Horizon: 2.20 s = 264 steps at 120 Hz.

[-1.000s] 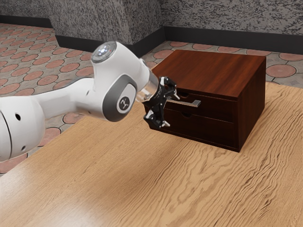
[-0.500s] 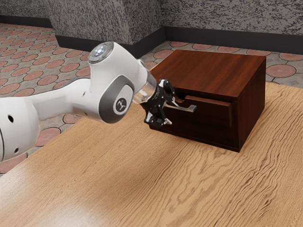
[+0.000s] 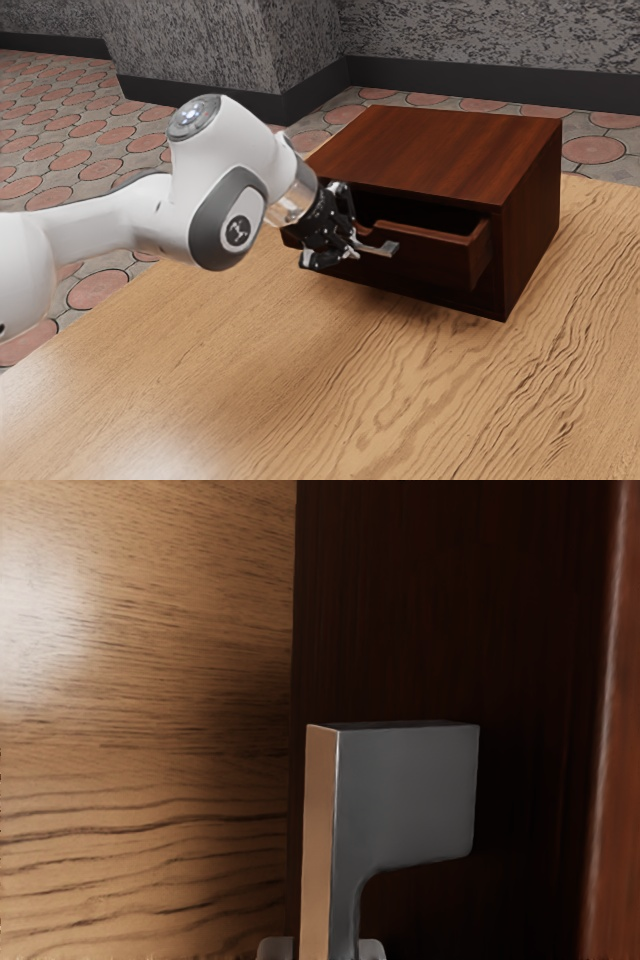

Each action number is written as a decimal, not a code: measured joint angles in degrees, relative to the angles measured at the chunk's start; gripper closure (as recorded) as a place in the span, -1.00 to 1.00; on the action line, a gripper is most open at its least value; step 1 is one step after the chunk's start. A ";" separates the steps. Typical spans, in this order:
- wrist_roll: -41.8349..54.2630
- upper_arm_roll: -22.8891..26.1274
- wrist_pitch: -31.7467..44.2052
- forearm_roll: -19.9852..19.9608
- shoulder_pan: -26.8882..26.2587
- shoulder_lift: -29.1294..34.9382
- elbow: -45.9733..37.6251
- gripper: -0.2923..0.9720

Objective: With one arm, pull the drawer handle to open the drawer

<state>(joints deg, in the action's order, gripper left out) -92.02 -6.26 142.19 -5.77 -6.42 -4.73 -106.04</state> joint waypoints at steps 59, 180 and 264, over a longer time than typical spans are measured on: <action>-0.09 0.15 2.80 0.07 -0.20 4.87 -6.10 0.68; -0.21 4.70 6.08 0.16 3.65 20.76 -23.21 0.70; -0.12 9.15 6.45 0.04 8.68 25.69 -26.98 0.40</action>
<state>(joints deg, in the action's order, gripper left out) -92.14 2.89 148.64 -5.73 2.26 20.96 -133.02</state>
